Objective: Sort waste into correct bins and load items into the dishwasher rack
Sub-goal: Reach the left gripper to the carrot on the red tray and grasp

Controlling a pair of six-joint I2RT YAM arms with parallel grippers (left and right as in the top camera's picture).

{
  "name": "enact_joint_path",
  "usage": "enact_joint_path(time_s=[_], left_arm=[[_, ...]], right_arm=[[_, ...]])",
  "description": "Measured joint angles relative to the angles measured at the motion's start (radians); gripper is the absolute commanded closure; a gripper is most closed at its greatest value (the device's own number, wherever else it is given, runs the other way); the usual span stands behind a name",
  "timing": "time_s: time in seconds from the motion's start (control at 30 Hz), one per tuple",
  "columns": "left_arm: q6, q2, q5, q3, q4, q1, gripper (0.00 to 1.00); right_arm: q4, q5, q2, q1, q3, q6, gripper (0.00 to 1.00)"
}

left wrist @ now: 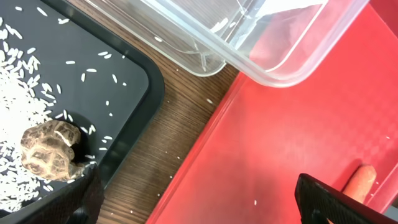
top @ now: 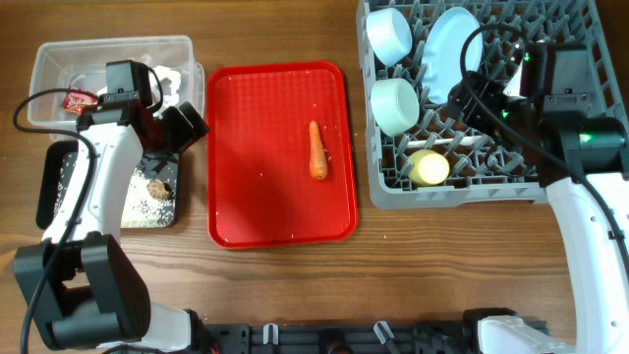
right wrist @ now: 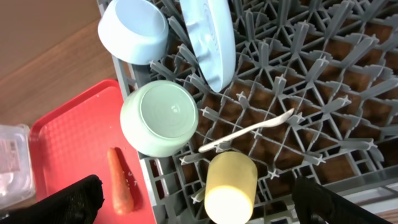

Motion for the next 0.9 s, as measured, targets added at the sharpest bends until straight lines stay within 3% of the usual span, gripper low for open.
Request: enact_joint_path(time_s=[0.23, 0.37, 0.47, 0.63, 0.8, 0.9], left_arm=[[0.070, 0.000, 0.187, 0.001, 0.048, -0.028, 0.00], [0.154, 0.000, 0.212, 0.039, 0.047, -0.172, 0.00], [0.196, 0.000, 0.098, 0.095, 0.080, -0.394, 0.00], [0.212, 0.027, -0.072, 0.100, 0.133, -0.632, 0.00], [0.234, 0.210, -0.127, 0.105, 0.171, -0.680, 0.01], [0.259, 0.278, -0.135, 0.105, 0.193, -0.693, 0.09]], right_arm=[[-0.006, -0.004, 0.000, 0.000, 0.000, -0.025, 0.00], [-0.006, -0.005, 0.000, 0.000, 0.000, -0.026, 0.00], [-0.008, -0.004, 0.000, 0.000, 0.000, -0.033, 0.00], [-0.014, -0.004, 0.000, 0.000, 0.000, -0.040, 0.00], [-0.029, -0.004, 0.000, 0.000, 0.000, -0.048, 0.00], [-0.033, -0.004, 0.000, 0.000, 0.000, -0.051, 0.00]])
